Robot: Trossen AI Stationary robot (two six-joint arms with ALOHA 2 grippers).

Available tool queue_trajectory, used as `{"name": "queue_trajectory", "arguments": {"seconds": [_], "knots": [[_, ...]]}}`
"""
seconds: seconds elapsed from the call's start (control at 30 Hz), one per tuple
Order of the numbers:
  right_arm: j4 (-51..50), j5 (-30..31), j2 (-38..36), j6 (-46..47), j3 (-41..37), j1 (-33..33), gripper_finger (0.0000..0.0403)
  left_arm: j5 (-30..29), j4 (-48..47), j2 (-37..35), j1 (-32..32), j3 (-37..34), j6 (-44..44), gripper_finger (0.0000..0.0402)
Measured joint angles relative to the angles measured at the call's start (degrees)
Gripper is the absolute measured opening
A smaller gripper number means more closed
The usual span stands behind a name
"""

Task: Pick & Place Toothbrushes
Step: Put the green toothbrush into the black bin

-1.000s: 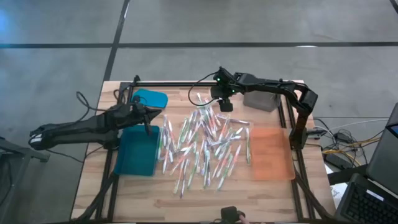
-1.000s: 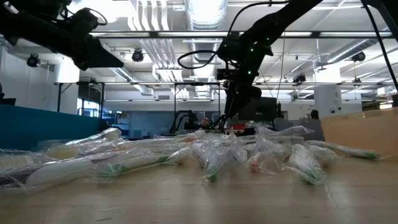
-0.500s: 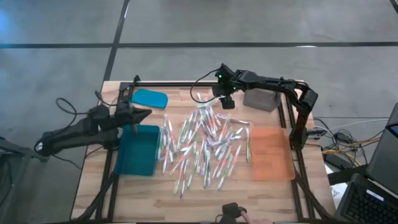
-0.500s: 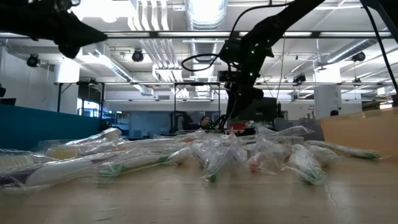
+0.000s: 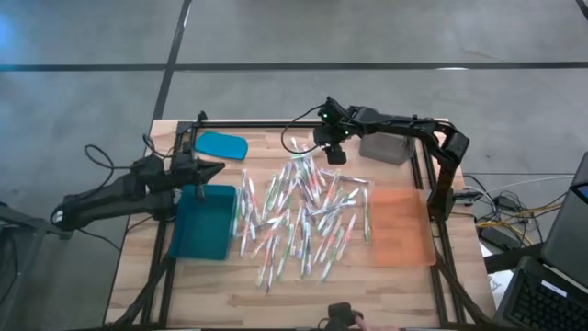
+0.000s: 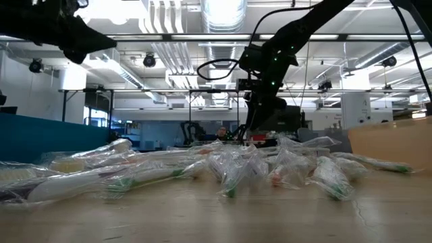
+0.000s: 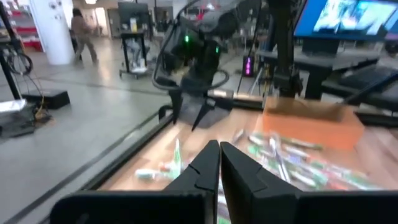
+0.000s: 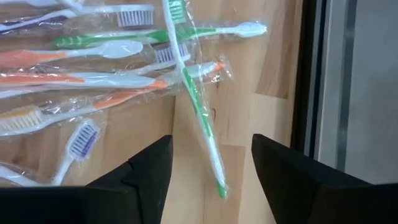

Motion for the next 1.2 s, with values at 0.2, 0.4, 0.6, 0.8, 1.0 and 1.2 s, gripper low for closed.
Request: {"name": "queue_trajectory", "arguments": {"seconds": [0.2,0.4,0.6,0.8,1.0,1.2], "knots": [[2.88,-1.12,0.02,2.66,-1.43,0.01,0.0205,0.02,-0.17,6.52,0.00,-0.01,0.04,0.0021],[4.03,-1.26,0.11,3.57,-2.64,0.03,0.0211,0.02,7.69,14.99,0.00,0.59,2.78,0.0040],[5.00,-1.31,0.11,5.10,-2.94,0.03,0.0221,-0.65,9.33,22.83,-0.04,5.28,4.24,0.0094],[7.01,-1.31,0.11,5.67,-2.97,0.03,0.0231,-1.52,9.58,29.25,-0.02,9.27,6.87,0.0152],[8.15,-1.31,0.11,6.04,-3.27,0.01,0.0230,-1.53,11.28,32.27,0.00,11.08,9.85,0.0165],[12.84,-1.31,0.11,8.42,-3.97,0.01,0.0214,-1.51,11.78,32.82,0.00,11.32,10.58,0.0163]]}}
